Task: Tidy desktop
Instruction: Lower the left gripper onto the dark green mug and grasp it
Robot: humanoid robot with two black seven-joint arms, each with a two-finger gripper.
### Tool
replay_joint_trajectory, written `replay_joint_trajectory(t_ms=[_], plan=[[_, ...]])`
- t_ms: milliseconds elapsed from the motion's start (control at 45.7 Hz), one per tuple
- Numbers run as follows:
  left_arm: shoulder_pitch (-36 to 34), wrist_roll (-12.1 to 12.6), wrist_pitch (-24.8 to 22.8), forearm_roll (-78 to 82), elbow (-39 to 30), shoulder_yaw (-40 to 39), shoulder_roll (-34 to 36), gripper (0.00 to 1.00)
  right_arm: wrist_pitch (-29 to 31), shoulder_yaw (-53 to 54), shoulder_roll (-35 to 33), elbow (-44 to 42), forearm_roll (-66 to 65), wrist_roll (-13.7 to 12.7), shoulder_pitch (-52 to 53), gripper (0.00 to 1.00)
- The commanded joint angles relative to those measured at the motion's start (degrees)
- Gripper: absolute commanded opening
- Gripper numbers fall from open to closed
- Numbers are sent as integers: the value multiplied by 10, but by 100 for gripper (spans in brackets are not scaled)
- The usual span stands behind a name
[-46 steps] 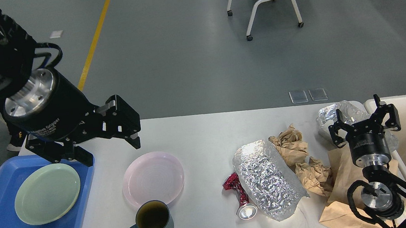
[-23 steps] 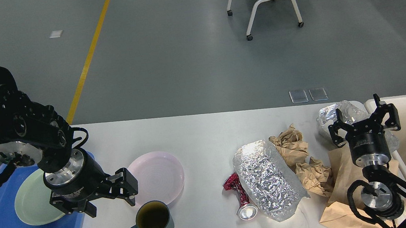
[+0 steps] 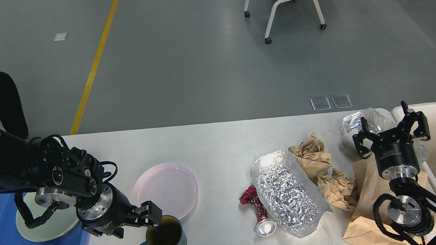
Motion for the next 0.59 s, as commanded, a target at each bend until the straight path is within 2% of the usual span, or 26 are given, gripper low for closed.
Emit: replay_joint_trajectory(t_ms=[0, 307, 438, 504, 569], plan=[[20, 5, 31, 5, 12, -2, -4, 87, 0, 0, 0, 1, 0, 0, 0, 100], [73, 6, 39, 21, 53, -6, -21, 87, 0, 0, 0, 0, 0, 0, 0, 100], [100, 6, 54, 28, 64, -35, -23, 87, 0, 0, 0, 0, 0, 0, 0, 100], [105, 7, 65, 29, 64, -36, -24, 82, 0, 0, 0, 1, 0, 0, 0, 100], [107, 10, 72, 29, 64, -33, -24, 69, 0, 0, 0, 1, 0, 0, 0, 100]])
